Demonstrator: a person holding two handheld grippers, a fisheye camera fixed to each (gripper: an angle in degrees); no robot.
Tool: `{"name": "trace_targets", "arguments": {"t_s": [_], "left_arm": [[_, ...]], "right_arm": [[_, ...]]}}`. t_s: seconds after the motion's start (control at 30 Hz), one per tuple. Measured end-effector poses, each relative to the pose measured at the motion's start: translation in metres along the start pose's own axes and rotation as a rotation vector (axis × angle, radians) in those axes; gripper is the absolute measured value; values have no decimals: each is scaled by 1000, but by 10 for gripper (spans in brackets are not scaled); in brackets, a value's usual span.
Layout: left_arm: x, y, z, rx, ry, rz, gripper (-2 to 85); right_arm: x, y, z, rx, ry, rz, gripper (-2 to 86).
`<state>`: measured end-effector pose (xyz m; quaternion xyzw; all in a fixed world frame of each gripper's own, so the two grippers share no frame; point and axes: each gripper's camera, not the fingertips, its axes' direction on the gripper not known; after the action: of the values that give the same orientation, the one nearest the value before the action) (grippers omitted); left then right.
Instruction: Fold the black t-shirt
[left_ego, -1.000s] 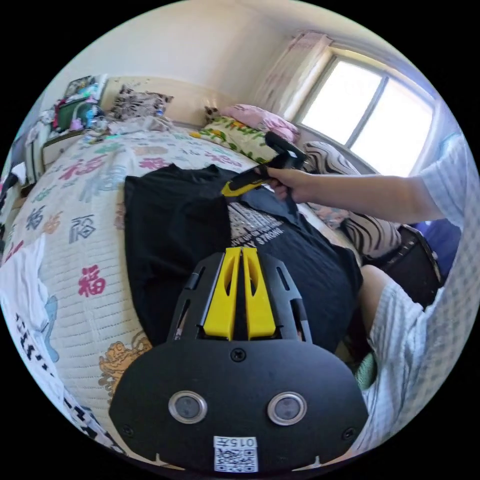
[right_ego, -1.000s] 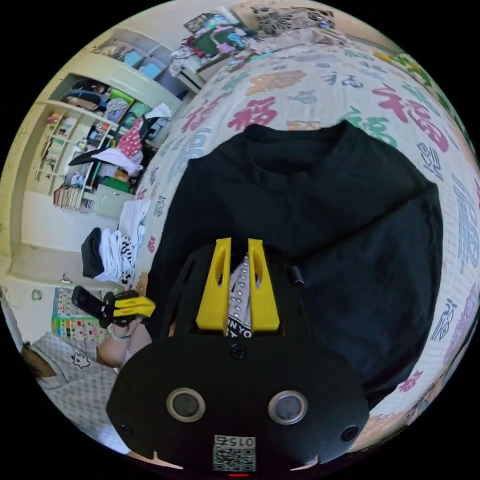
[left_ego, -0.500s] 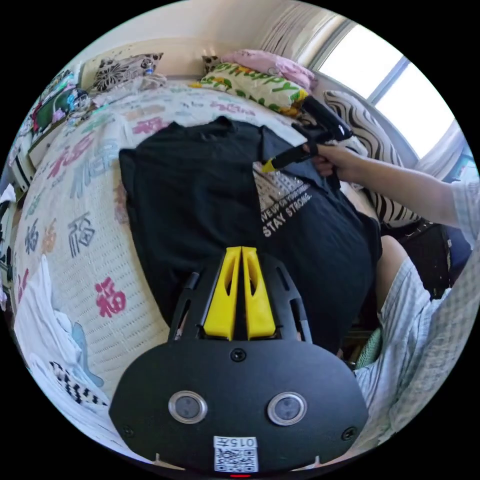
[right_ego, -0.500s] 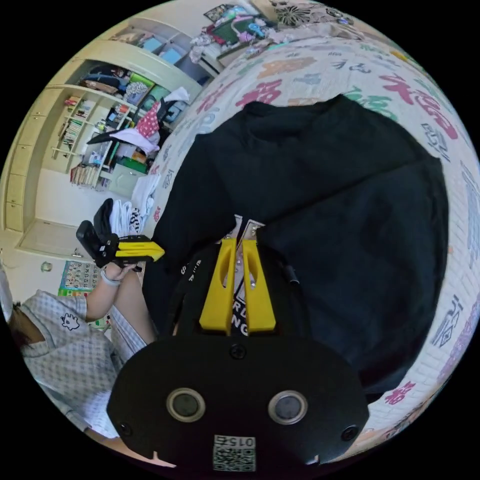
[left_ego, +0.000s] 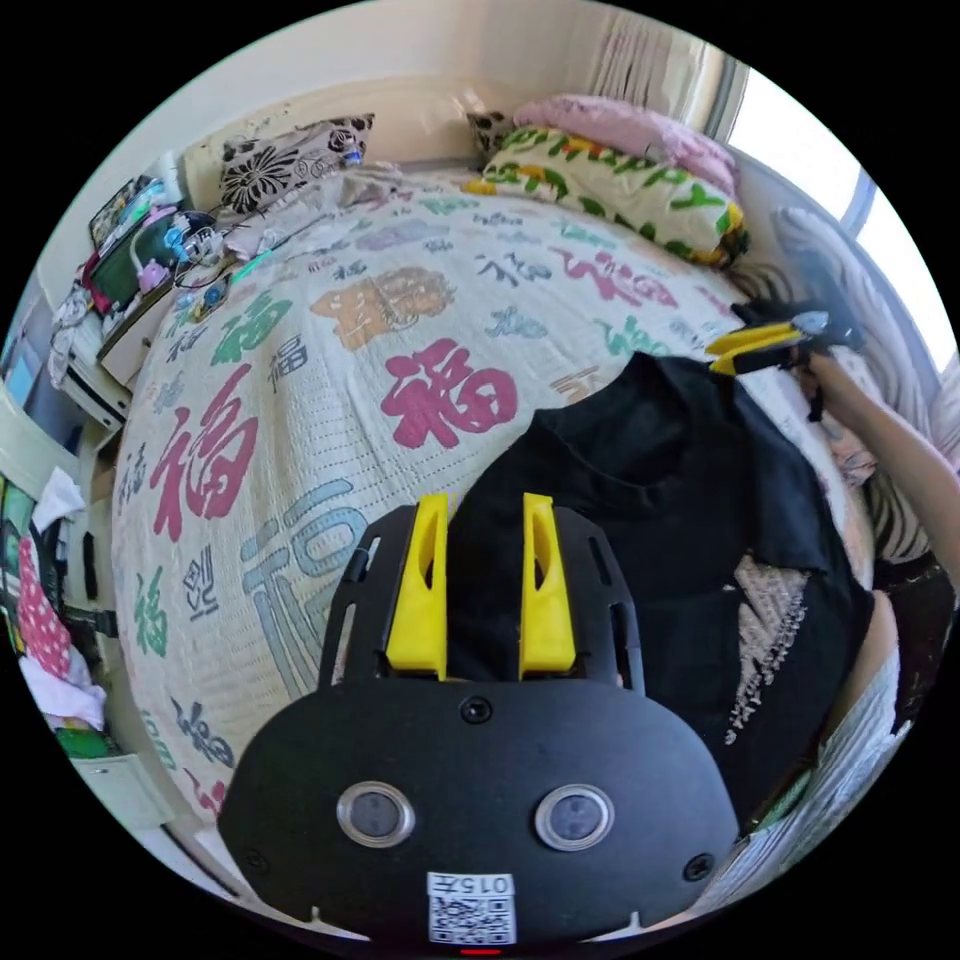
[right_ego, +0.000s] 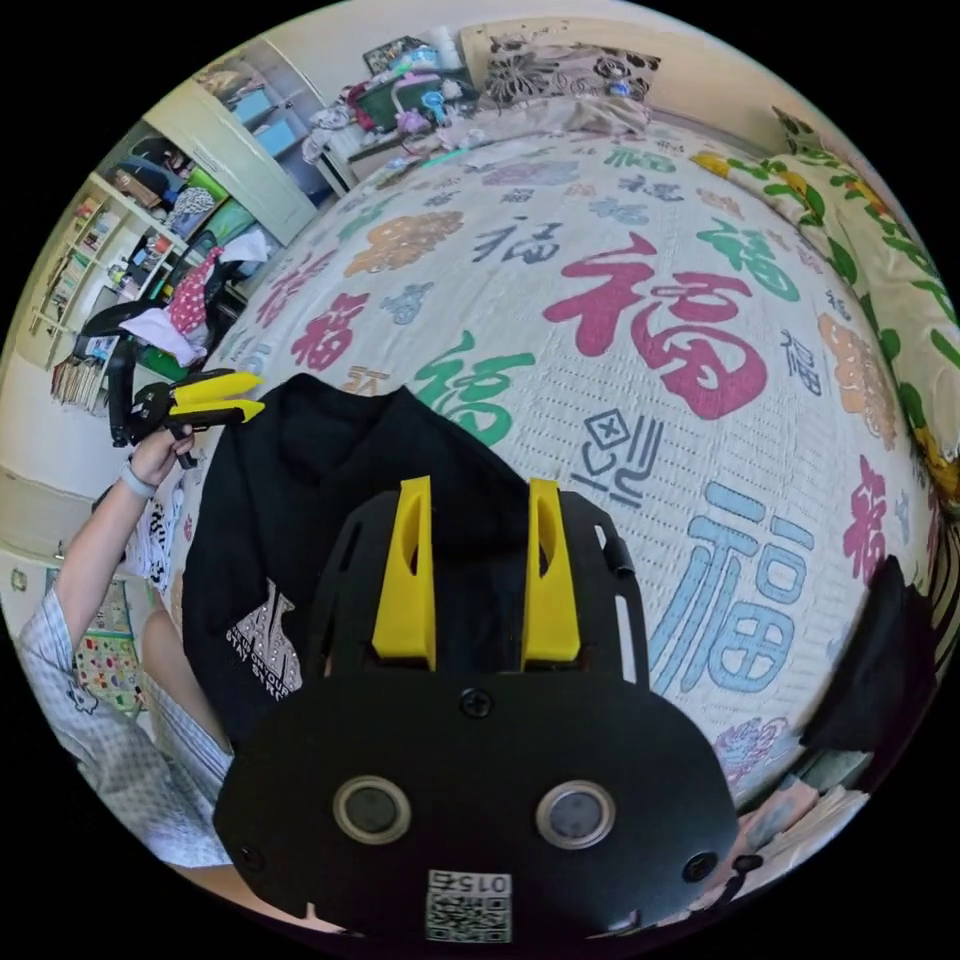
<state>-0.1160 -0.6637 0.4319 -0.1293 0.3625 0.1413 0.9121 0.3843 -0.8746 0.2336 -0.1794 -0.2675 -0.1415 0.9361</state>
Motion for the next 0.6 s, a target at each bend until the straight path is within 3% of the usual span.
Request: {"name": "trace_targets", "arguments": {"t_s": [0.2,0.33,0.6], "left_arm": [[5,-15,10,-47,62,58,84],[-1,-22,2,-86,178,43,22],[14,-48,-32,-52,118,46,1]], "right_arm": [[20,23,4,-39,25,-76,78],[38,40,1,-104,-136,-96,11],[44,62,-36,7,29,-81,-8]]}}
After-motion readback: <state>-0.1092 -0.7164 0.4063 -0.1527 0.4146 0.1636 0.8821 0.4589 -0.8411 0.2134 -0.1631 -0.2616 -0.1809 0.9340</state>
